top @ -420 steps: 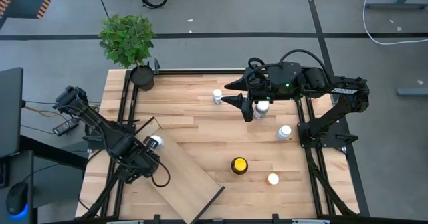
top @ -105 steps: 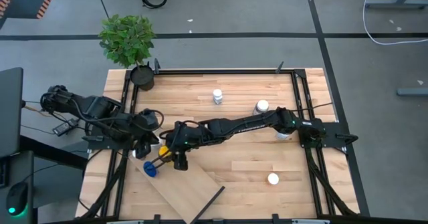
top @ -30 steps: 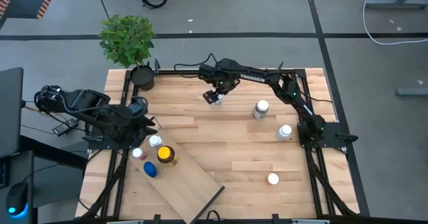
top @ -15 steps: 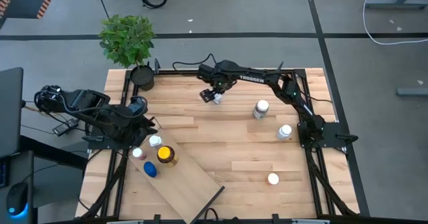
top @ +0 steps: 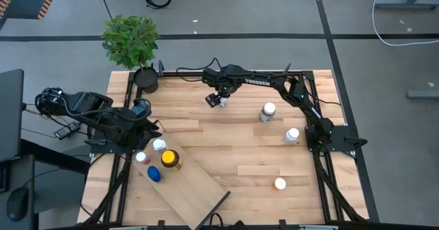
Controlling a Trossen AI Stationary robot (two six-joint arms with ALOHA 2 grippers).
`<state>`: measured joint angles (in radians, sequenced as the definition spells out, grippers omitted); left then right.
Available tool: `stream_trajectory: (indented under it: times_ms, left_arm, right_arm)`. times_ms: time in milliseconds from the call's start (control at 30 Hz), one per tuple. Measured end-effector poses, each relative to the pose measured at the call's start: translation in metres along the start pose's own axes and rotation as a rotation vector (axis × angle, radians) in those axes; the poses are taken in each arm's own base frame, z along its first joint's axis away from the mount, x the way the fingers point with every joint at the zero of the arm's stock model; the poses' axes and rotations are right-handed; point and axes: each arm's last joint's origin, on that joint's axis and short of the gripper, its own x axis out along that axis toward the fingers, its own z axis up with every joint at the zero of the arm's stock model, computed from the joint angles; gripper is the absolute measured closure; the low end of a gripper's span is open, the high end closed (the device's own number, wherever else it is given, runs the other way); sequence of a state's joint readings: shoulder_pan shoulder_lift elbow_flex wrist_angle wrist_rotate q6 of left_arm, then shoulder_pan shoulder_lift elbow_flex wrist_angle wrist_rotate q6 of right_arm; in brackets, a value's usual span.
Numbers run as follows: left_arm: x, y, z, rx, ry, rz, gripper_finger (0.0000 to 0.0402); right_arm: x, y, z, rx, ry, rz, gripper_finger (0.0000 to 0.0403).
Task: Pick and place medicine bottles onto shelf by color
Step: Put the top white pill bottle on the shelf
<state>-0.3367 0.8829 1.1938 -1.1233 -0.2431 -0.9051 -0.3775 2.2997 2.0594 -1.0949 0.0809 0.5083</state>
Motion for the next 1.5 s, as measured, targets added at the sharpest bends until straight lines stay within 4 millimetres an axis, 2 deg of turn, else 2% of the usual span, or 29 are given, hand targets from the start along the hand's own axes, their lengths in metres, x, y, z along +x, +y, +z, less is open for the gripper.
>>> stream_trajectory:
  times_ms: [133, 367, 567, 700, 867, 933, 1033, 1300, 1500]
  left_arm:
    - [0.000, 0.000, 0.000, 0.008, -0.008, 0.006, 0.0231]
    - [0.000, 0.001, 0.001, 0.029, -0.032, 0.026, 0.0240]
    - [0.000, 0.001, 0.001, 0.059, -0.042, 0.036, 0.0241]
    - [0.000, 0.001, 0.002, 0.096, -0.058, 0.051, 0.0240]
    - [0.000, 0.002, 0.002, 0.155, -0.063, 0.059, 0.0240]
    - [0.000, 0.002, 0.002, 0.177, -0.063, 0.060, 0.0239]
    - [0.000, 0.002, 0.002, 0.192, -0.069, 0.068, 0.0239]
    - [-0.001, 0.003, 0.002, 0.201, -0.077, 0.086, 0.0246]
    - [-0.001, 0.003, 0.002, 0.226, -0.077, 0.087, 0.0257]
  right_arm:
    - [0.000, 0.000, 0.000, -0.010, 0.006, 0.009, 0.0128]
    - [0.000, 0.000, -0.001, -0.046, 0.013, 0.006, 0.0221]
    - [-0.007, 0.003, -0.005, -0.071, 0.088, 0.074, 0.0222]
    - [-0.026, 0.016, -0.010, -0.128, 0.104, 0.091, 0.0215]
    - [-0.062, 0.048, -0.021, -0.240, 0.050, 0.140, 0.0211]
    - [-0.079, 0.066, -0.029, -0.292, 0.011, 0.174, 0.0215]
    - [-0.093, 0.095, -0.050, -0.372, -0.025, 0.230, 0.0217]
    - [-0.112, 0.158, -0.120, -0.582, -0.027, 0.307, 0.0215]
    - [-0.124, 0.194, -0.151, -0.621, -0.130, 0.414, 0.0216]
